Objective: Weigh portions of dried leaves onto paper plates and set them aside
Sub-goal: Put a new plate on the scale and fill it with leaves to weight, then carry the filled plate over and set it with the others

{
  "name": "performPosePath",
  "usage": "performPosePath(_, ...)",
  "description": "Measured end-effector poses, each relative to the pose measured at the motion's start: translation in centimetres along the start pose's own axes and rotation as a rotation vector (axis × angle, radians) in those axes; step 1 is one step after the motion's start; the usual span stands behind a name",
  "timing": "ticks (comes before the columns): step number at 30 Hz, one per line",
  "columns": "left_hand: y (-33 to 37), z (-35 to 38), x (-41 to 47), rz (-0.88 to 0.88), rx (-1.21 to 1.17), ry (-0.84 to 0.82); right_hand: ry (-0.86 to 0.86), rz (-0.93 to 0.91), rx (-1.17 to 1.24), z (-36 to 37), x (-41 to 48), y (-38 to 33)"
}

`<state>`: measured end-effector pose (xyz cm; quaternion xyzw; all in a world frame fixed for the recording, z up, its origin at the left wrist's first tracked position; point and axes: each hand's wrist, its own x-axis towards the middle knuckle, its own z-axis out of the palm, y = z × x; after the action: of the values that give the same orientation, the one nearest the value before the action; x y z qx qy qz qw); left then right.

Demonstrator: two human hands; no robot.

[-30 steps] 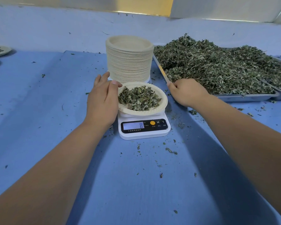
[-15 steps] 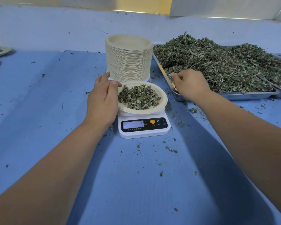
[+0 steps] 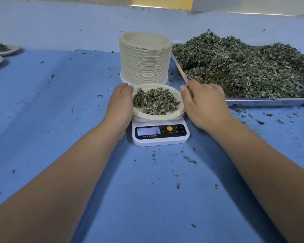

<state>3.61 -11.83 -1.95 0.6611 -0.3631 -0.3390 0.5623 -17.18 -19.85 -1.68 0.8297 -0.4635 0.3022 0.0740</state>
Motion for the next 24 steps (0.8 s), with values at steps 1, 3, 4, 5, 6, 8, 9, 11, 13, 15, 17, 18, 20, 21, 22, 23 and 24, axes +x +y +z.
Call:
performPosePath(1, 0.2, 0.1, -0.1, -0.018, -0.026, -0.015, -0.032, 0.007, 0.018, -0.1, -0.2, -0.4)
performPosePath(3, 0.4, 0.2, -0.1, -0.061, -0.102, -0.024, -0.093, 0.053, 0.104, -0.4, -0.4, -1.5)
performPosePath(4, 0.3, 0.2, -0.1, -0.085, -0.151, -0.007, -0.124, 0.083, 0.169, -0.6, -0.5, -2.0)
performPosePath(5, 0.3, 0.1, 0.0, -0.115, -0.216, 0.026, -0.15, 0.106, 0.239, -0.9, -0.5, -2.6)
performPosePath(6, 0.5, -0.2, 0.1, -0.147, -0.287, 0.066, -0.168, 0.117, 0.308, -1.1, -0.5, -3.2)
performPosePath(8, 0.9, -1.3, 0.1, -0.187, -0.39, 0.128, -0.186, 0.101, 0.423, -1.7, -0.1, -4.5)
performPosePath(9, 1.2, -2.4, 0.1, -0.185, -0.409, 0.17, -0.198, 0.075, 0.452, -1.9, 0.2, -5.4)
performPosePath(11, 1.3, -5.3, 0.3, -0.147, -0.434, 0.251, -0.268, 0.003, 0.487, -2.2, 1.0, -7.7)
performPosePath(13, 1.4, -8.9, 0.1, -0.121, -0.45, 0.322, -0.395, -0.082, 0.555, -2.2, 1.9, -10.4)
performPosePath(15, 1.1, -13.0, -0.3, -0.107, -0.467, 0.393, -0.508, -0.2, 0.576, -1.7, 2.4, -13.7)
performPosePath(17, 0.6, -17.3, -0.9, -0.116, -0.468, 0.496, -0.56, -0.336, 0.529, -0.6, 2.4, -17.4)
performPosePath(18, 0.2, -19.3, -1.2, -0.124, -0.463, 0.545, -0.56, -0.385, 0.513, 0.3, 2.4, -19.3)
performPosePath(20, -0.7, -23.3, -2.1, -0.14, -0.443, 0.631, -0.568, -0.427, 0.534, 2.1, 2.5, -23.3)
performPosePath(21, -1.3, -25.2, -2.6, -0.154, -0.427, 0.671, -0.584, -0.435, 0.562, 3.1, 2.5, -25.2)
performPosePath(22, -1.8, -27.1, -3.1, -0.168, -0.404, 0.712, -0.602, -0.45, 0.588, 4.0, 2.5, -27.2)
performPosePath(23, -2.3, -29.0, -3.6, -0.181, -0.375, 0.751, -0.618, -0.47, 0.608, 5.0, 2.5, -29.1)
performPosePath(24, -2.9, -30.9, -4.0, -0.195, -0.342, 0.787, -0.633, -0.488, 0.624, 6.0, 2.5, -31.0)
